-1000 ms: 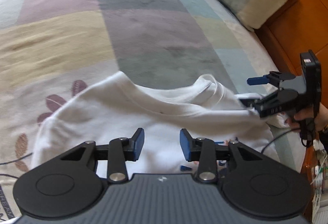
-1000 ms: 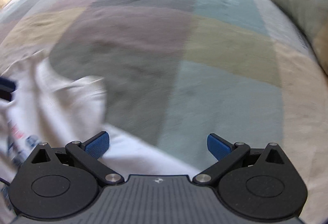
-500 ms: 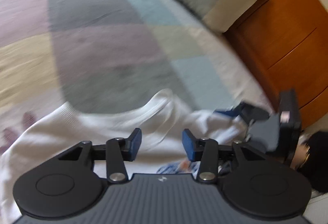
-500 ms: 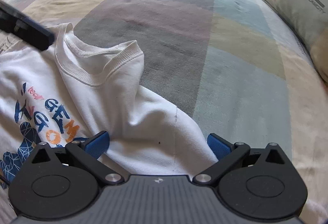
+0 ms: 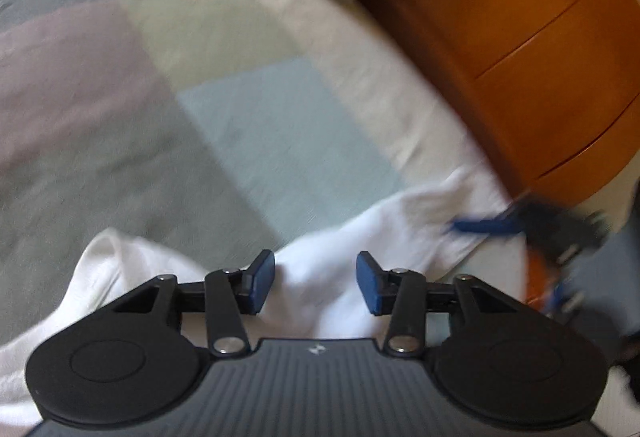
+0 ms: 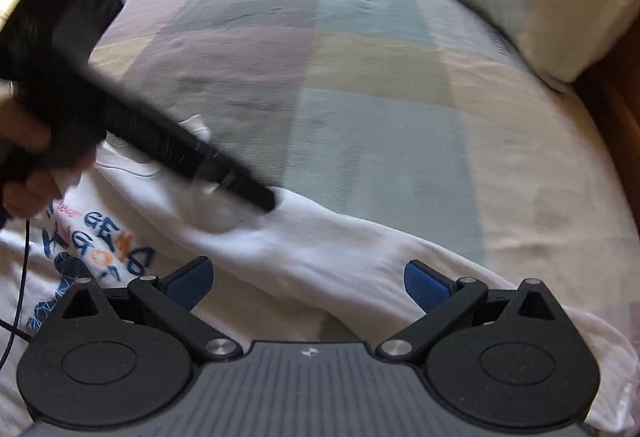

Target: Fold clothes

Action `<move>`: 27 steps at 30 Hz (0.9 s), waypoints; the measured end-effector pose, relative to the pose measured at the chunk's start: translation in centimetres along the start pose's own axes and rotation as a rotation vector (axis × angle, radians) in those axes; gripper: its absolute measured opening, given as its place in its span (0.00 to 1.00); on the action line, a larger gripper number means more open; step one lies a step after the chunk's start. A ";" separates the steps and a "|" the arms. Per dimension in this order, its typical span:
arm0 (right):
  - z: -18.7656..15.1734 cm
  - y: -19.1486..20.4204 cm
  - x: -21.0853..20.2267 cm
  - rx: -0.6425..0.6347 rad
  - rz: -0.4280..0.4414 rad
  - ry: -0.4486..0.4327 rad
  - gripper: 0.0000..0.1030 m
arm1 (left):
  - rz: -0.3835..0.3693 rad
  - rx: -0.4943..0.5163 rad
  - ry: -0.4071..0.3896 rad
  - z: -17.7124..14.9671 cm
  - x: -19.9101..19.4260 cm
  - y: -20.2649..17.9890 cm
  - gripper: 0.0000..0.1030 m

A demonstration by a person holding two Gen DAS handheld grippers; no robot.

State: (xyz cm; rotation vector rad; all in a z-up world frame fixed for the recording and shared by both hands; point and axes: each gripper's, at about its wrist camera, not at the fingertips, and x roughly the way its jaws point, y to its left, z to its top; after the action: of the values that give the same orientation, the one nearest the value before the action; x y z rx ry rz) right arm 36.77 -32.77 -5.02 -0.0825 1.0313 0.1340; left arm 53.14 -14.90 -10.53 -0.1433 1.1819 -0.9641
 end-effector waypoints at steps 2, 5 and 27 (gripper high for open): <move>0.4 -1.3 -0.4 0.005 0.021 -0.019 1.00 | -0.025 0.000 -0.009 -1.7 -1.2 0.3 0.44; 1.4 -3.1 -0.9 0.014 0.056 -0.051 1.00 | -0.069 -0.059 -0.024 -4.7 -2.5 1.9 0.44; 3.7 -0.6 6.1 -0.209 0.259 0.126 0.24 | -0.147 -0.276 -0.107 -9.4 -6.2 5.1 0.49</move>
State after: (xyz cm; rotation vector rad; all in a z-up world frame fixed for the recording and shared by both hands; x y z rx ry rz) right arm 43.09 -32.42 -8.39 -0.1484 1.1491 0.4775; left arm 47.90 -3.91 -12.93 -0.5025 1.2134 -0.9051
